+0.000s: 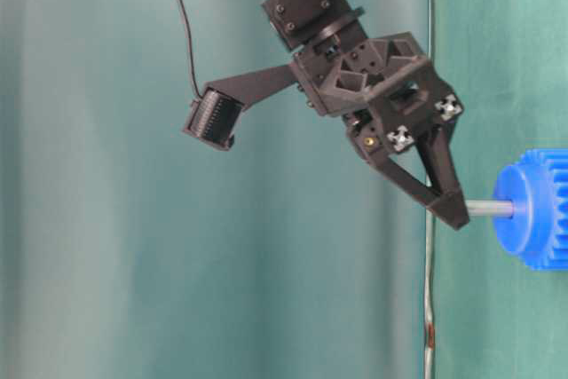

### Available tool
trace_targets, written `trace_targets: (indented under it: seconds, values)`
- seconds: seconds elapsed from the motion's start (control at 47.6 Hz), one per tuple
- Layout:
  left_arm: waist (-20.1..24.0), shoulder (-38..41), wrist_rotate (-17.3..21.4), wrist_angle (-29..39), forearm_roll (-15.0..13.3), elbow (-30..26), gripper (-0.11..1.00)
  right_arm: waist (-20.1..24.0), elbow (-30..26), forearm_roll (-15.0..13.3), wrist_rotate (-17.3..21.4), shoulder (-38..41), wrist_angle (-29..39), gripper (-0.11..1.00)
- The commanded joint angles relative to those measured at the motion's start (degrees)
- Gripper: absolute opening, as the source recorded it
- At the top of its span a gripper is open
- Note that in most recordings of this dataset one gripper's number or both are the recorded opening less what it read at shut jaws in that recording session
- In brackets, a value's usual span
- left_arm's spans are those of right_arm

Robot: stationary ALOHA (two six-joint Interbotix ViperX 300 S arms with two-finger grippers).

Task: Insert the shaft placed at a random location into the center hole of the medium gear at another random location.
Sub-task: 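Align the shaft over the gear hole and lower it in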

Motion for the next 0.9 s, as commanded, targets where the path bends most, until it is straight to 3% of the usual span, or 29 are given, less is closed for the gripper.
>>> trace_targets:
  seconds: [0.0,0.882]
  values:
    - [-0.1,0.4,-0.1,-0.2,0.2,-1.6,0.00,0.4,-1.3,0.2,-0.3,-0.4,-1.3,0.13]
    - [-0.5,0.4,-0.1,-0.1,0.2,-1.5,0.00,1.1,-1.4,0.3,0.1,1.9,-1.3,0.13]
